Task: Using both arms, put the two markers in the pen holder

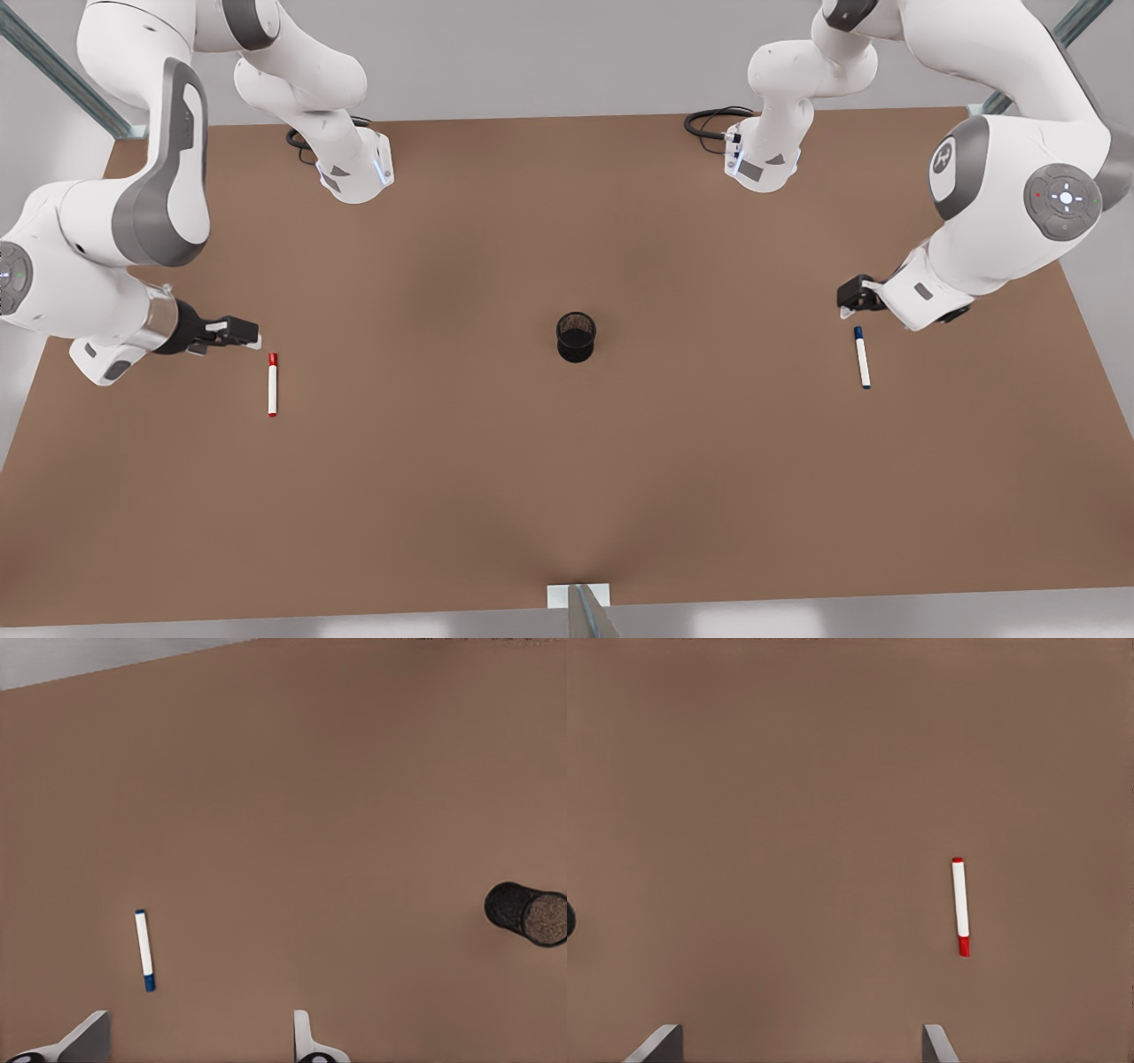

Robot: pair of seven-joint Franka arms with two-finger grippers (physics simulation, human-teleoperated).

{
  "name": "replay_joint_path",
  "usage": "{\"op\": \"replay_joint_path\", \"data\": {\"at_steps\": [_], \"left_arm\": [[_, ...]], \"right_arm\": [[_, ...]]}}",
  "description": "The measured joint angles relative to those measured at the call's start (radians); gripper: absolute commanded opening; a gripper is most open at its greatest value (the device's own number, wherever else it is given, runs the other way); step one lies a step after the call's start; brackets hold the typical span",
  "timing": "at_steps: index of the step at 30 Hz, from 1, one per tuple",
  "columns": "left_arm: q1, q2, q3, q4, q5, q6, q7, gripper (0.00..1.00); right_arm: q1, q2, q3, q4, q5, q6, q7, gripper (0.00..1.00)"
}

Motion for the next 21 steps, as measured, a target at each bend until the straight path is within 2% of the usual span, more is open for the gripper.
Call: {"op": "replay_joint_path", "data": {"at_steps": [4,11,16,21], "left_arm": [[0.018,0.074,0.064,-0.02,-0.004,0.039,0.016,1.0],[0.053,0.135,0.189,-0.348,-0.074,0.363,0.064,1.0],[0.072,0.184,0.246,-0.449,-0.122,0.566,0.104,1.0],[0.083,0.212,0.272,-0.534,-0.157,0.689,0.163,1.0]], "right_arm": [[0.0,0.001,-0.001,0.0,-0.012,0.015,-0.003,1.0],[0.0,0.001,-0.001,0.0,-0.018,0.026,-0.006,1.0],[-0.001,0.001,-0.001,0.0,-0.018,0.029,-0.008,1.0],[-0.001,0.001,-0.001,0.0,-0.019,0.03,-0.01,1.0]]}}
